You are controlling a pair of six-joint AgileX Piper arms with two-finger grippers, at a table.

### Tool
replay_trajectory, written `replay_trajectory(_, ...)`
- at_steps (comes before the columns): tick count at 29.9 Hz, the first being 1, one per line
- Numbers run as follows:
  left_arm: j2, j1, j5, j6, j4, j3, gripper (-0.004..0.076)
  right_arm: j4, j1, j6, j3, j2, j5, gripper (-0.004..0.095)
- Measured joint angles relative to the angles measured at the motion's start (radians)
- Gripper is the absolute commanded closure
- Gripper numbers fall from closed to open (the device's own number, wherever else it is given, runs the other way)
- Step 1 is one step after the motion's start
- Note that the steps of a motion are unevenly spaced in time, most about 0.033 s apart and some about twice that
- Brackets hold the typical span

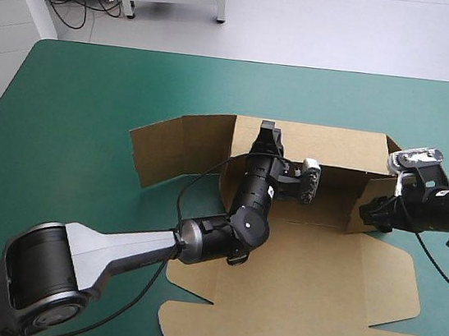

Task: Fold the box

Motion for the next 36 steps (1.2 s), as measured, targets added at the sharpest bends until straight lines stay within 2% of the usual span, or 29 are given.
replay_trajectory(5,0.000,0.000,0.000,0.000,0.000,0.000,0.0734,0.003,0.000,0.072,-0.051,-0.088,0.001,0.0333)
replay_trajectory(11,0.000,-0.001,0.000,0.000,0.000,0.000,0.0734,0.002,0.000,0.193,-0.227,-0.131,-0.016,0.0333)
replay_trajectory(14,0.000,-0.001,0.001,0.000,0.000,0.000,0.0734,-0.035,0.000,0.259,-0.322,-0.118,-0.048,0.0333)
replay_trajectory(21,0.000,-0.002,0.002,0.000,0.000,0.000,0.0734,-0.149,0.000,0.367,-0.479,0.019,-0.066,0.0333)
replay_trajectory(36,0.000,-0.002,0.005,-0.004,-0.001,0.000,0.0734,-0.158,0.000,0.418,-0.573,0.382,-0.062,0.0333)
